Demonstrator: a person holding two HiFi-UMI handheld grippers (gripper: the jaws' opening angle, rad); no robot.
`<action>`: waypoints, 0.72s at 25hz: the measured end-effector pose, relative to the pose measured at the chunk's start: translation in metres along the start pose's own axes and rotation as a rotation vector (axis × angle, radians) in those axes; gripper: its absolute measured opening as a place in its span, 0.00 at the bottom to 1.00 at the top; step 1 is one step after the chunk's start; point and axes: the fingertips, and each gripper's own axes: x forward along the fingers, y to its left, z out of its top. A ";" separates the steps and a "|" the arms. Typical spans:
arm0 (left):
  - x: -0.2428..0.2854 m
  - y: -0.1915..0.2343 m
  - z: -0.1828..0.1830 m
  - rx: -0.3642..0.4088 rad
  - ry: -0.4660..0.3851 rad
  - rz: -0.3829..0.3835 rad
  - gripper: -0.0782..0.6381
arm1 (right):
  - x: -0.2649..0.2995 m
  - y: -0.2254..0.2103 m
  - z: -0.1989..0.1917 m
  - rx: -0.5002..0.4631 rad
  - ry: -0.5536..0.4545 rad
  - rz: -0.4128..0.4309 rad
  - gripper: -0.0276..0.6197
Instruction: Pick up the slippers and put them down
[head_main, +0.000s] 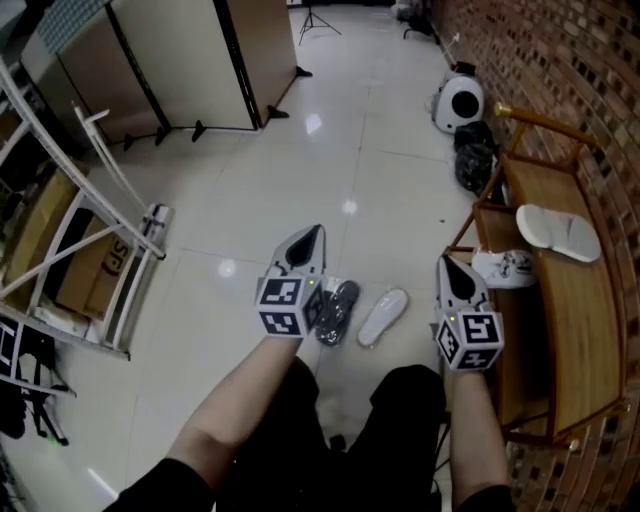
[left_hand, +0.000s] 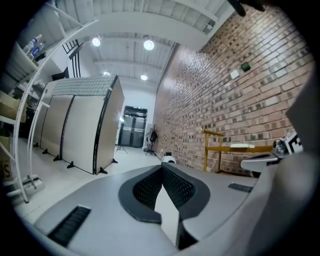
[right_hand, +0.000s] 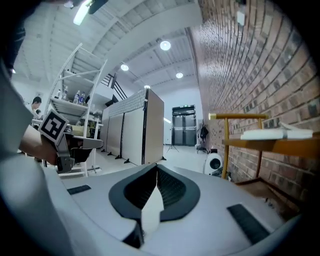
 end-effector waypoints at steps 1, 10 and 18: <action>-0.009 -0.001 0.015 -0.004 -0.031 -0.012 0.11 | -0.008 0.002 0.015 -0.008 -0.026 0.001 0.06; -0.094 0.005 0.098 0.044 -0.177 -0.021 0.11 | -0.072 0.032 0.100 -0.062 -0.191 -0.010 0.06; -0.155 -0.043 0.109 0.150 -0.198 -0.097 0.11 | -0.135 0.063 0.115 -0.079 -0.232 -0.011 0.06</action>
